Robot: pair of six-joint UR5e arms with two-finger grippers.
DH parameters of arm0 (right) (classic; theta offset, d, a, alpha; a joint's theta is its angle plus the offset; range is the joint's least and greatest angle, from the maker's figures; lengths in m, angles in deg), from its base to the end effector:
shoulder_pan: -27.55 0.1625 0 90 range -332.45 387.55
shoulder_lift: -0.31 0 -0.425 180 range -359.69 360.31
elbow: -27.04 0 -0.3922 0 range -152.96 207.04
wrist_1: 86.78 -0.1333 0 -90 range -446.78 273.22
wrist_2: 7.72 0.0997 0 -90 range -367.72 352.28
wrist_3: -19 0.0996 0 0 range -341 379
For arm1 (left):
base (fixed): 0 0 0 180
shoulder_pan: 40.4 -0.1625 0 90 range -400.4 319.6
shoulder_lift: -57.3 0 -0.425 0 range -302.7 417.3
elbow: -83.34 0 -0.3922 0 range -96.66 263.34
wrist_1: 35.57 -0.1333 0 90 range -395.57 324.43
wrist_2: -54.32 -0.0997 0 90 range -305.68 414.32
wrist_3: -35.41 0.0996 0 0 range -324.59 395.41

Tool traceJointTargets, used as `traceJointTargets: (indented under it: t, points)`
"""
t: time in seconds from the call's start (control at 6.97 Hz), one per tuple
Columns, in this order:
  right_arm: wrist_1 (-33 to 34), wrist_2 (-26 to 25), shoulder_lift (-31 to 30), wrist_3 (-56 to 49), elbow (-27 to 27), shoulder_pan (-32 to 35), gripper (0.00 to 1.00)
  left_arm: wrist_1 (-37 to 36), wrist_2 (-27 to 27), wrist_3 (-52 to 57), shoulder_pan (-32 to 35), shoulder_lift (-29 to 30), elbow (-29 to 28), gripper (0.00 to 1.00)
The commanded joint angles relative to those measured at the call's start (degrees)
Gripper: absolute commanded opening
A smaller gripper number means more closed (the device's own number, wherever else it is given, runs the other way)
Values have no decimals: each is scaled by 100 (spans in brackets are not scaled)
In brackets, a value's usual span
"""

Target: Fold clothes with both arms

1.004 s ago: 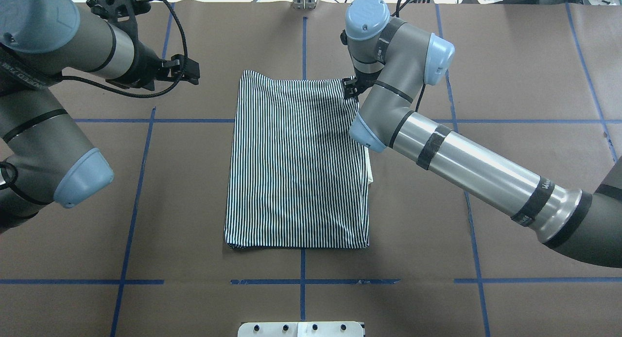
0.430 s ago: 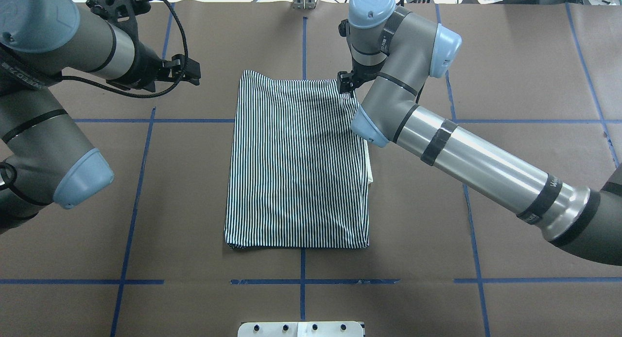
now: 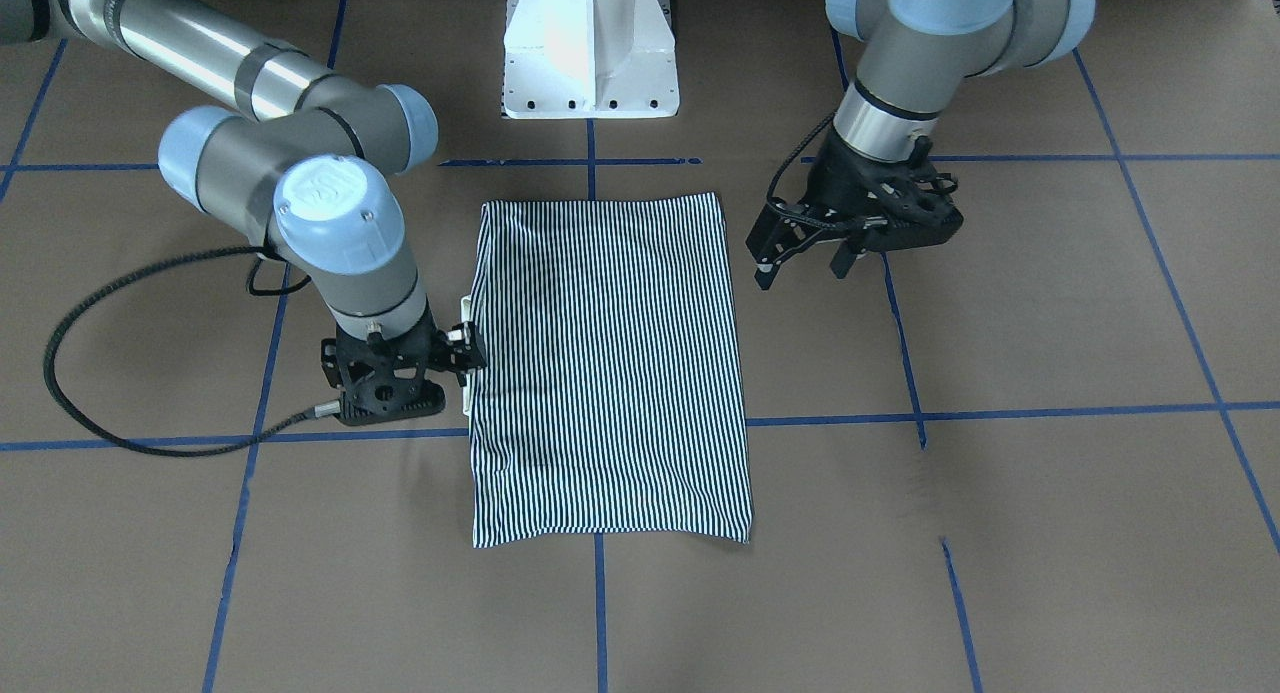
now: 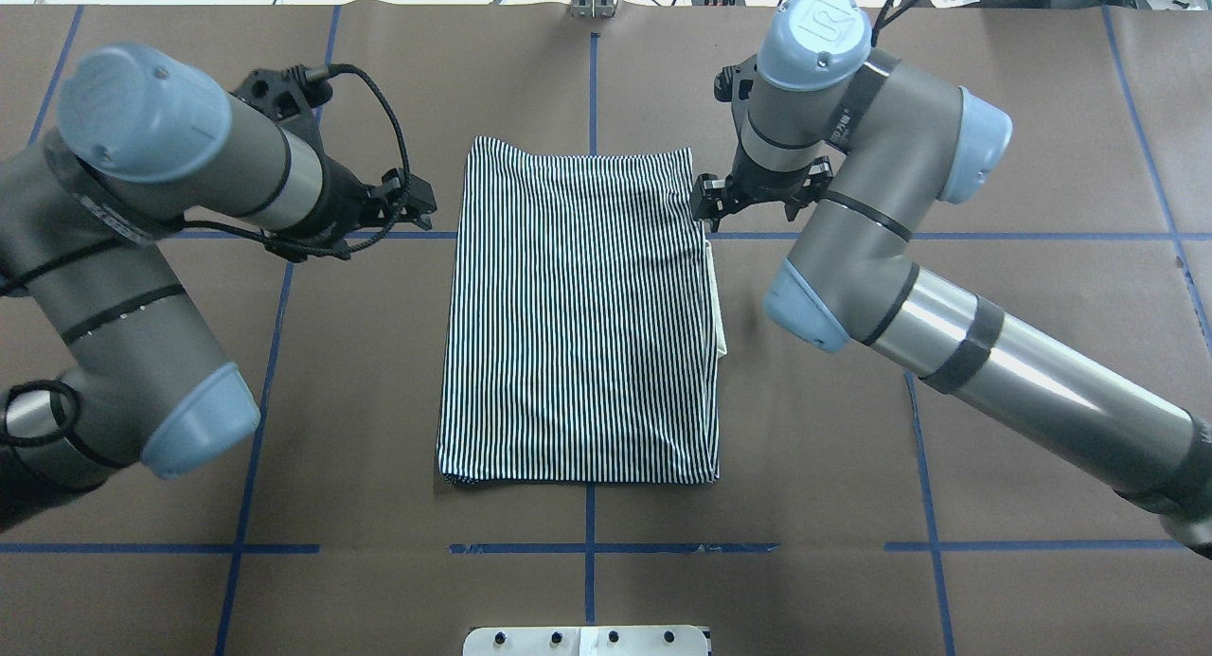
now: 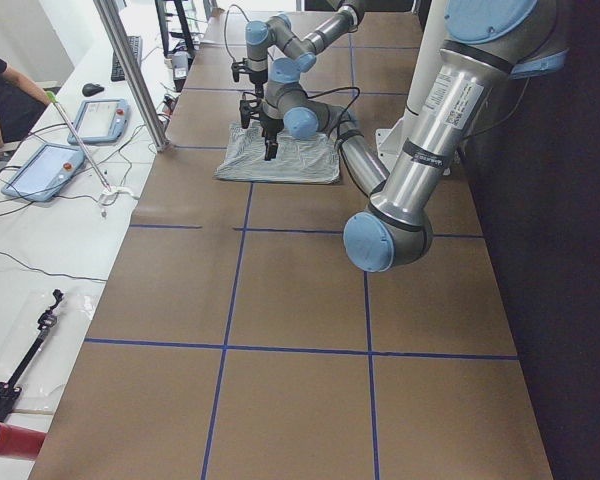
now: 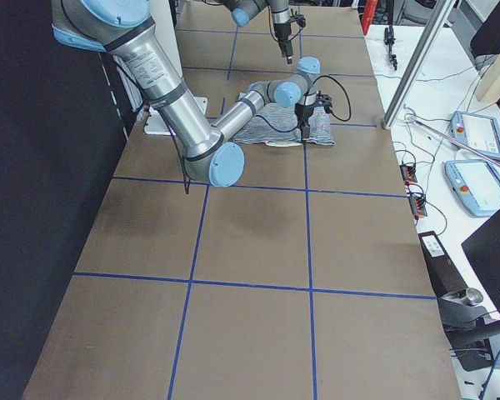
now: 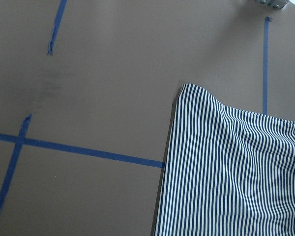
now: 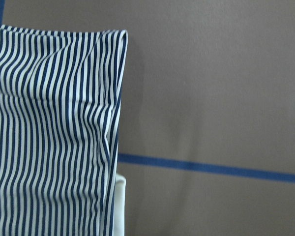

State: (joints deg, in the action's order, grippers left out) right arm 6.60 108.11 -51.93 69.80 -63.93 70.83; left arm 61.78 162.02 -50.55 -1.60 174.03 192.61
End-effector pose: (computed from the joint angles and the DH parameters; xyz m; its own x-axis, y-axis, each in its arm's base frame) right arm -0.4475 -0.5449 0.2686 0.7342 -0.0901 0.6730 0.0393 0.9951 0.0903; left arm 0.4025 -0.4558 0.2366 0.4927 -0.3100 -0.8131 0.3731 0.9194 -0.1245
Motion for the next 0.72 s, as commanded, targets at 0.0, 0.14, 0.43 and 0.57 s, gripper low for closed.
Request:
traceJointTargets:
  t: [0.0, 0.14, 0.43, 0.57]
  points:
    - [277, 405, -488, 1198, -1149, -187, 100, -529, -827, -1741, -1194, -10, 7, 100]
    - [268, 405, -593, 1587, -1343, -266, 100, -750, -1013, -2348, -1573, -10, 16, 100]
    - [268, 388, -752, 1696, -1608, -373, 100, -1068, -1155, -3055, -2155, -28, -19, 100]
    - [268, 379, -761, 1696, -1609, -381, 100, -1069, -1164, -3179, -2270, -28, -72, 100]
